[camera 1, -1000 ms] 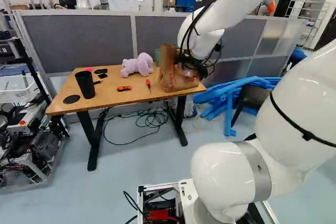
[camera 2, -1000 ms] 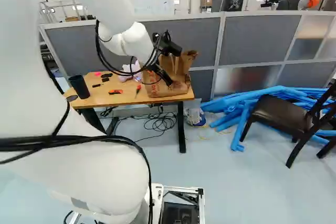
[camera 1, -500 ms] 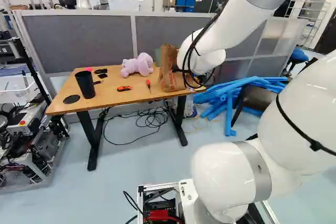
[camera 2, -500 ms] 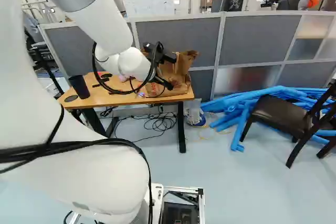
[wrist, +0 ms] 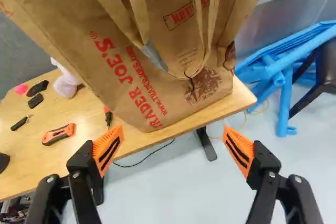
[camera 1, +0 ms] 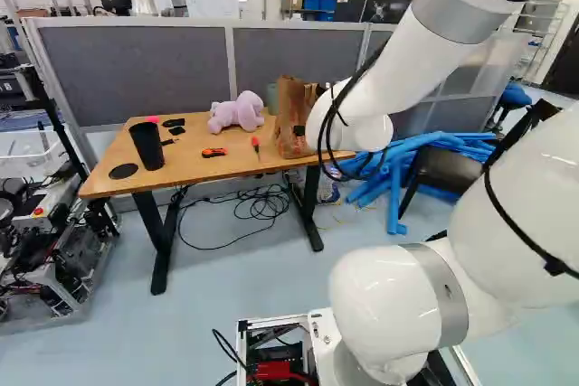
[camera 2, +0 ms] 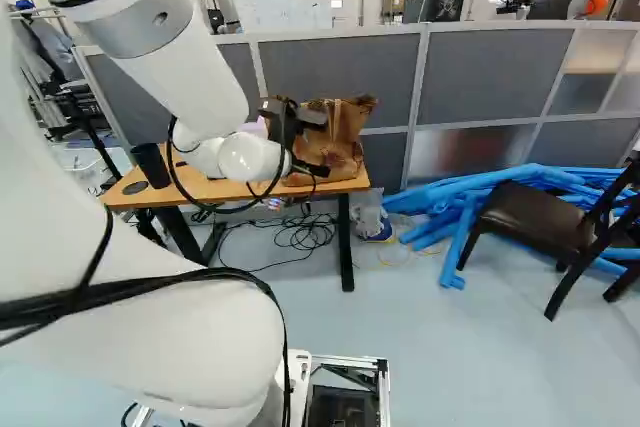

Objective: Pick up the bag on the ground and place it on the table

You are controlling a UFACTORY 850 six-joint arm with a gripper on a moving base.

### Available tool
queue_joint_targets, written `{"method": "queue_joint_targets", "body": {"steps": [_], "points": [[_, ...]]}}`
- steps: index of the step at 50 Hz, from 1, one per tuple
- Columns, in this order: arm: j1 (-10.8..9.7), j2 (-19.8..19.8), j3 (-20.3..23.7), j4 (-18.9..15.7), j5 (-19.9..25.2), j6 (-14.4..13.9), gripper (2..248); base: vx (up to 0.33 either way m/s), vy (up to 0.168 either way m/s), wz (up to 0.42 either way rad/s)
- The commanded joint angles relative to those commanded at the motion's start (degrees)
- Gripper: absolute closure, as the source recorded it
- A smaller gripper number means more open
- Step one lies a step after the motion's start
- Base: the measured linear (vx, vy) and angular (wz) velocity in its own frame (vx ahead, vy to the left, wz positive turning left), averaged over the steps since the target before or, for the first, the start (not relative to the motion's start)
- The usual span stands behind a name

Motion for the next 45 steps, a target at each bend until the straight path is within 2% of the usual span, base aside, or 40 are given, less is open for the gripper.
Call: {"method": "queue_joint_targets", "body": {"steps": [25,45], "points": [[0.5,1.6,6.6,0.0,11.1,-6.5,3,0.000,0.000,0.000],[0.7,2.4,10.2,0.0,17.1,-10.0,3,0.000,0.000,0.000]]}}
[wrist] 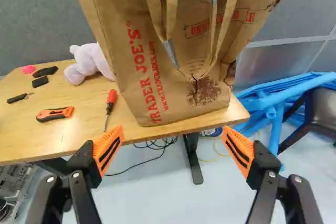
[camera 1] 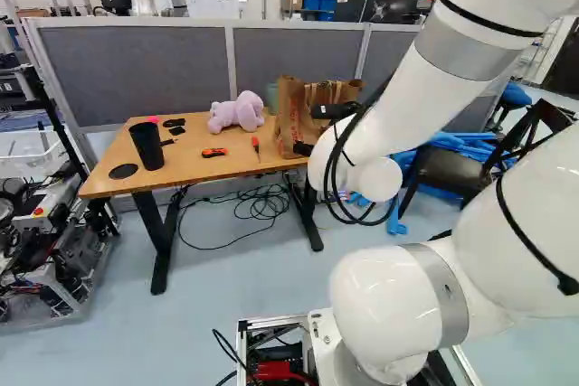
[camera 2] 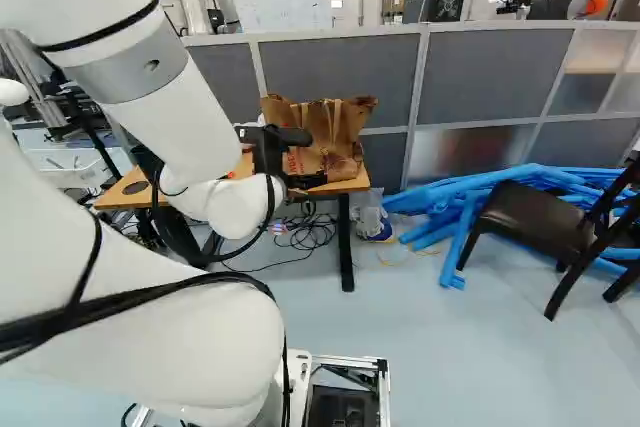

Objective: Pick up the bag on the ground and place it on the table

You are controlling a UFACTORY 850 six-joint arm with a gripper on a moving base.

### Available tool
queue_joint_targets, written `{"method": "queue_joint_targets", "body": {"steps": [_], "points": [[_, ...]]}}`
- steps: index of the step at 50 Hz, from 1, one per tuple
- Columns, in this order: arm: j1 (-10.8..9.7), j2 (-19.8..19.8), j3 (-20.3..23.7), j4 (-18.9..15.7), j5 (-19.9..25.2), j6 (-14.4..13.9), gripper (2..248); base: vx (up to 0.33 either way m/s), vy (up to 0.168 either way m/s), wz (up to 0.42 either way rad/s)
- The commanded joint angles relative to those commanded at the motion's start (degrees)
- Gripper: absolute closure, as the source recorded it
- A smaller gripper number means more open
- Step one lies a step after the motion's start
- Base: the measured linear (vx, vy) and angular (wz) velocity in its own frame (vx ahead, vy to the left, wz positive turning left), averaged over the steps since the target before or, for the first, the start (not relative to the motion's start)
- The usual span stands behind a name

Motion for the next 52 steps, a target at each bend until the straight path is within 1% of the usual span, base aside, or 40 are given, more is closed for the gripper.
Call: {"method": "queue_joint_targets", "body": {"steps": [22,52], "points": [[0.1,0.5,2.1,0.0,3.6,-2.1,3,0.000,0.000,0.000],[0.2,0.6,2.5,0.0,4.2,-2.5,3,0.000,0.000,0.000]]}}
